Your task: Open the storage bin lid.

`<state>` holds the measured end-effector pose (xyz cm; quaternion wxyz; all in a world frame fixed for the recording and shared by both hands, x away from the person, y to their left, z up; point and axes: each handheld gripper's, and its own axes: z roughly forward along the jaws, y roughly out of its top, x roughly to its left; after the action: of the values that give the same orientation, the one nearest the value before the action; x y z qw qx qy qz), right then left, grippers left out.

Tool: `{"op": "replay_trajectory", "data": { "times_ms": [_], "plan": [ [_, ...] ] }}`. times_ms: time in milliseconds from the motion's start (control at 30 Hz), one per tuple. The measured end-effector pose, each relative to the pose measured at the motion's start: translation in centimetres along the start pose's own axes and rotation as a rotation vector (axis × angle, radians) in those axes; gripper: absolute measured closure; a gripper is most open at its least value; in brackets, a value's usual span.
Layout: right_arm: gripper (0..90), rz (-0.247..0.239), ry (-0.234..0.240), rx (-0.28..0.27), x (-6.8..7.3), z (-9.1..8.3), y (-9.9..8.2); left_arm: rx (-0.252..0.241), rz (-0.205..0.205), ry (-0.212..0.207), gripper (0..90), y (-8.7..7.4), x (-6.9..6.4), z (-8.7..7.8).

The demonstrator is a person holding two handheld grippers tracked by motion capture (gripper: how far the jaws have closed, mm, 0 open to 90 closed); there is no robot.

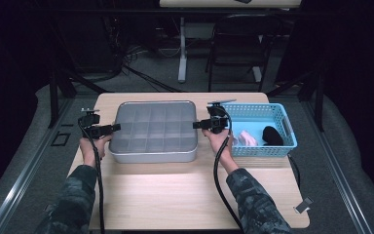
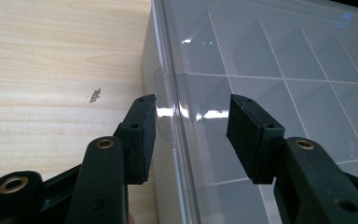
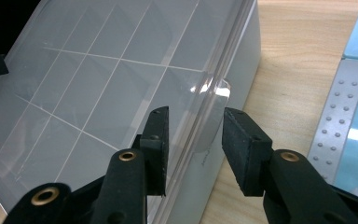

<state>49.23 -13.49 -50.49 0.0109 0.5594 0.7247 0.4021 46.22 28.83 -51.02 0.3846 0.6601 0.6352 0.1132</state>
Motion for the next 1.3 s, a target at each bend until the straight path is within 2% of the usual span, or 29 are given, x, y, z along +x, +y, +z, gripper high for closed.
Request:
{"op": "replay_trajectory", "data": {
  "times_ms": [200, 300, 433, 533, 900, 933, 967, 1100, 1167, 1300],
  "plan": [
    [58.3, 0.027, 0.017, 0.005, -0.3, 0.2, -0.1, 0.008, 0.009, 0.012, 52.4, 0.1, -0.3, -0.1],
    [57.7, 0.054, 0.046, 0.007, -0.5, 0.5, -0.2, 0.009, 0.01, 0.013, 52.3, 0.1, -0.3, -0.1],
    [57.8, 0.056, 0.051, 0.002, -0.6, 0.6, -0.2, 0.006, 0.006, 0.013, 52.3, 0.1, -0.3, -0.1],
    [57.8, 0.05, 0.046, 0.009, -0.6, 0.5, -0.2, 0.001, -0.01, -0.006, 52.4, -0.1, 0.0, -0.1],
    [58.2, 0.056, 0.054, 0.007, -0.7, 0.5, -0.3, -0.007, -0.052, -0.03, 52.1, -0.2, 0.2, 0.0],
    [58.2, 0.057, 0.055, 0.008, -0.7, 0.5, -0.2, 0.007, -0.053, -0.035, 52.0, -0.2, 0.3, 0.0],
    [58.2, 0.059, 0.057, 0.007, -0.7, 0.5, -0.2, -0.008, -0.061, -0.036, 51.9, -0.2, 0.3, 0.1],
    [57.5, 0.065, 0.068, 0.014, -0.8, 0.6, -0.2, 0.001, -0.093, -0.061, 51.9, -0.2, 0.6, 0.1],
    [57.5, 0.062, 0.07, 0.021, -0.8, 0.6, -0.2, 0.016, -0.096, -0.076, 52.2, -0.2, 0.7, 0.1],
    [58.0, 0.076, 0.076, 0.012, -0.8, 0.7, -0.3, 0.017, -0.088, -0.069, 52.3, -0.1, 0.6, 0.1]
  ]
}}
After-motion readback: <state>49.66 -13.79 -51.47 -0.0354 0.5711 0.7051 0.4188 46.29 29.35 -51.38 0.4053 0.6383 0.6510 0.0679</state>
